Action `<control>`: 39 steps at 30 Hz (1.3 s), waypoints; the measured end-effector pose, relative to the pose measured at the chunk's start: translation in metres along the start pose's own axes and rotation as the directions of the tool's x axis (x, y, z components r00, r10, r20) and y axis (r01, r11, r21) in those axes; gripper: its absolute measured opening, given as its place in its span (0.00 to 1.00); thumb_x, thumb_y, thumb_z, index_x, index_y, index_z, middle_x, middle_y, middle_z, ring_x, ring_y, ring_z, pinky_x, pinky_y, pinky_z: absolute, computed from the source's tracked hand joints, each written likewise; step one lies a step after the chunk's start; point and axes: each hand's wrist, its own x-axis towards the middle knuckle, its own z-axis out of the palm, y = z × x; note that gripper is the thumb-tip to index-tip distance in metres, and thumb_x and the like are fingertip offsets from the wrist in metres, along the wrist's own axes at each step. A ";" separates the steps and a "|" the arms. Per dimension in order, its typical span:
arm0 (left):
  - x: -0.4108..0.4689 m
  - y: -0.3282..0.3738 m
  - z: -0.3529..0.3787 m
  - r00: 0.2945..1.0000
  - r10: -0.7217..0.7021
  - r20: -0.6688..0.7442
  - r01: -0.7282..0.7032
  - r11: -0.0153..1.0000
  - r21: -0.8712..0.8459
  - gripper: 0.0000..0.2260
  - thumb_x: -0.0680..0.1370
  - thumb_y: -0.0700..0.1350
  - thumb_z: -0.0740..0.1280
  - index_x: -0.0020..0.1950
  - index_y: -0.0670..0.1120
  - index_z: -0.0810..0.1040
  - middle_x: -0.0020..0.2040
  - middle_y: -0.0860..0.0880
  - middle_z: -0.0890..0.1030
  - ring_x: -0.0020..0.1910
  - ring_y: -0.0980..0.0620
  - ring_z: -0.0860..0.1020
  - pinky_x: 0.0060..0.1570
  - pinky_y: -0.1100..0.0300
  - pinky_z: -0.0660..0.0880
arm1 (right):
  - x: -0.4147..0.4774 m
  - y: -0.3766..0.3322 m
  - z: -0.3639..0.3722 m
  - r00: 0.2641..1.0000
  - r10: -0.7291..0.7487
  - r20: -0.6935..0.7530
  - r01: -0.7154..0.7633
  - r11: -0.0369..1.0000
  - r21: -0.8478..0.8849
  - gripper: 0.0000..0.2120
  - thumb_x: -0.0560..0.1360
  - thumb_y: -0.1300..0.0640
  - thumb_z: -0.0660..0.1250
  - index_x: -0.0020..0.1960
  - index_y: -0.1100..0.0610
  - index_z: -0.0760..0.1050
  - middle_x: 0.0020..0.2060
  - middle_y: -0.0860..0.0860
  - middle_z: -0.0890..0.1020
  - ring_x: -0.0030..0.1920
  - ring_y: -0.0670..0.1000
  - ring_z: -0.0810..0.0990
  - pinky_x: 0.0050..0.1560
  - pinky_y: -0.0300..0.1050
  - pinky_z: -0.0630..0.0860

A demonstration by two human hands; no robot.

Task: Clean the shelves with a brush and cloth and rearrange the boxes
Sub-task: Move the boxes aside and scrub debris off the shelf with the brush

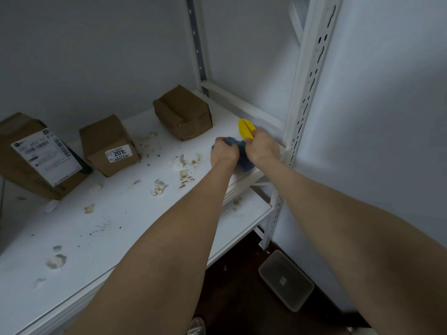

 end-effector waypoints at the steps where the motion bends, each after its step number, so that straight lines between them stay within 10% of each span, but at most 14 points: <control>1: -0.001 0.000 -0.002 1.000 -0.018 -0.015 0.018 0.999 -0.035 0.14 0.80 0.44 0.58 0.65 0.44 0.70 0.62 0.41 0.76 0.60 0.41 0.75 0.57 0.52 0.73 | -0.001 -0.002 -0.001 1.000 0.007 -0.011 -0.007 1.000 0.000 0.15 0.80 0.53 0.57 0.62 0.59 0.73 0.59 0.59 0.78 0.59 0.61 0.76 0.51 0.47 0.71; 15: -0.047 0.015 -0.020 0.996 0.079 -0.037 -0.084 0.985 -0.152 0.15 0.78 0.39 0.57 0.63 0.45 0.71 0.60 0.41 0.76 0.58 0.41 0.75 0.58 0.51 0.73 | -0.041 -0.010 -0.013 0.964 0.262 -0.039 -0.203 0.827 0.525 0.20 0.78 0.58 0.61 0.68 0.62 0.66 0.63 0.59 0.76 0.60 0.59 0.77 0.52 0.45 0.72; 25: -0.103 0.004 0.017 0.957 0.201 0.207 -0.133 0.944 -0.303 0.10 0.73 0.39 0.65 0.52 0.50 0.79 0.57 0.47 0.80 0.56 0.48 0.77 0.61 0.53 0.74 | -0.073 0.036 -0.018 0.879 0.475 -0.048 -0.269 0.577 0.771 0.19 0.81 0.61 0.56 0.71 0.58 0.67 0.65 0.55 0.76 0.61 0.55 0.77 0.50 0.38 0.70; 30: -0.111 -0.024 0.028 0.935 0.218 0.278 -0.159 0.962 -0.221 0.10 0.75 0.37 0.63 0.54 0.46 0.78 0.56 0.45 0.80 0.51 0.50 0.77 0.51 0.61 0.74 | -0.086 0.060 -0.010 0.842 0.529 0.106 -0.467 0.615 0.635 0.18 0.81 0.60 0.57 0.69 0.64 0.66 0.65 0.59 0.73 0.65 0.57 0.73 0.46 0.38 0.65; 36: -0.107 -0.076 0.029 0.941 0.021 0.339 0.065 0.969 -0.239 0.13 0.76 0.33 0.55 0.53 0.44 0.75 0.56 0.38 0.79 0.56 0.40 0.77 0.58 0.45 0.75 | -0.100 0.068 0.036 0.818 0.535 0.210 -0.528 0.555 0.643 0.18 0.81 0.63 0.57 0.70 0.58 0.70 0.66 0.51 0.75 0.64 0.52 0.74 0.63 0.42 0.71; 39: -0.100 -0.107 0.027 0.957 -0.084 0.276 0.163 0.947 -0.278 0.12 0.78 0.33 0.54 0.53 0.42 0.75 0.57 0.35 0.78 0.56 0.38 0.76 0.58 0.44 0.75 | -0.106 0.071 0.067 0.804 0.558 0.207 -0.580 0.657 0.481 0.17 0.80 0.58 0.61 0.67 0.60 0.72 0.65 0.56 0.76 0.62 0.57 0.76 0.55 0.44 0.72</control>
